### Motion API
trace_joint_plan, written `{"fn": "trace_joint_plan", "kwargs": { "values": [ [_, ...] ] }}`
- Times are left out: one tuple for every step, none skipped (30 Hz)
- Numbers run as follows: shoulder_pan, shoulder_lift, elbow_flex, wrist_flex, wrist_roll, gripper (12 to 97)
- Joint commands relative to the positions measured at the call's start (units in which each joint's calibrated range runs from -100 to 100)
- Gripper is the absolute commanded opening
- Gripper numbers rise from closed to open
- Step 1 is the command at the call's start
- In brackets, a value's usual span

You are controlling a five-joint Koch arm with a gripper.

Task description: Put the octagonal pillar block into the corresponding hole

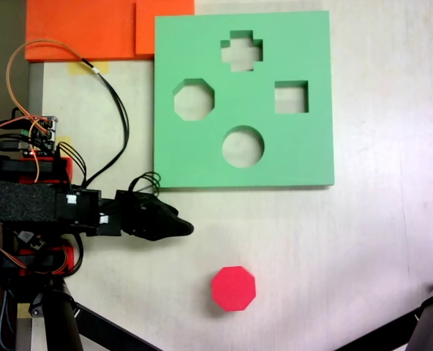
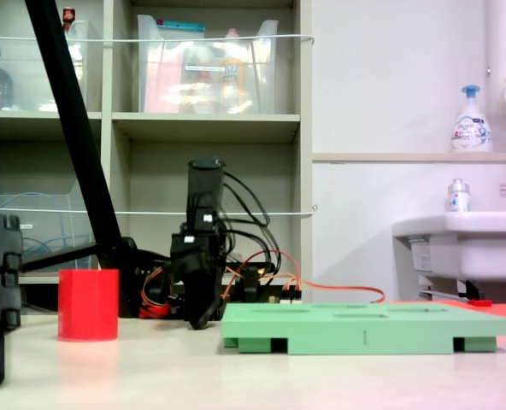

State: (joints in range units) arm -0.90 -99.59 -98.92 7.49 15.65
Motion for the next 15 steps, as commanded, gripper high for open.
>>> {"fn": "trace_joint_plan", "kwargs": {
  "values": [
    [-0.3, -0.4, -1.1, -6.9, 3.3, 49.1],
    [-0.3, -0.4, -1.1, -6.9, 3.3, 49.1],
    [-0.4, -0.4, -1.1, -7.0, 3.4, 49.0],
    [-1.1, -0.4, -1.1, -7.0, 4.2, 49.0],
    [-2.7, -0.4, -1.1, -7.2, 7.3, 49.3],
    [-3.1, -0.4, -1.1, -5.9, 10.4, 49.1],
    [-3.3, -0.4, -1.1, -5.8, 11.5, 48.6],
    [-3.8, -0.4, -1.1, -6.8, 11.8, 46.4],
    [-4.6, -0.4, -1.1, -8.6, 11.9, 44.5],
    [-5.6, -0.4, -1.1, -11.9, 12.7, 43.2],
    [-5.9, -0.4, 1.8, -16.9, 14.1, 42.0],
    [-5.9, -0.4, 6.8, -23.0, 15.5, 41.7],
    [-6.0, -0.4, 12.0, -29.6, 16.9, 41.7],
    [-6.0, -0.4, 16.9, -35.8, 18.0, 41.6],
    [-6.0, -0.4, 21.7, -41.0, 19.0, 41.3]
  ]
}}
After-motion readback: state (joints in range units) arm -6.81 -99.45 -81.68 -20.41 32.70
